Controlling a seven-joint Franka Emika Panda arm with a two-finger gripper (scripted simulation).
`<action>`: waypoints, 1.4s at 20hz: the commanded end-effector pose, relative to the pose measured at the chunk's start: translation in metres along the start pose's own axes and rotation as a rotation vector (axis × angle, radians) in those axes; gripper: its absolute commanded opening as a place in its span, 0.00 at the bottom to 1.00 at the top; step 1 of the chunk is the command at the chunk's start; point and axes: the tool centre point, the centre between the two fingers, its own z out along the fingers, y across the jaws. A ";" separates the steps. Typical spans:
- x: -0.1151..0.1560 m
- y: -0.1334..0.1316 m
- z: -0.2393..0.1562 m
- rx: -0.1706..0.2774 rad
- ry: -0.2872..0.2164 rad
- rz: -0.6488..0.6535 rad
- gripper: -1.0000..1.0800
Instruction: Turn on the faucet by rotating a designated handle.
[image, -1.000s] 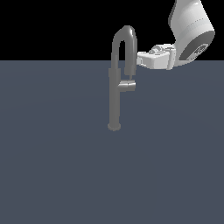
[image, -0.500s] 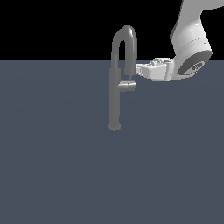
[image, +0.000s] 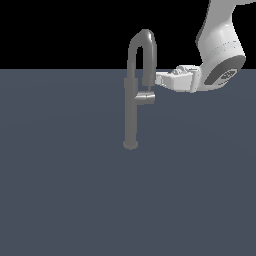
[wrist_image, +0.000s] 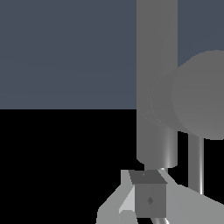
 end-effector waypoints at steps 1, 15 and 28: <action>-0.003 0.006 0.000 0.000 0.000 -0.001 0.00; -0.006 0.032 0.000 0.003 0.001 -0.001 0.00; 0.001 0.058 0.000 0.004 0.003 -0.006 0.00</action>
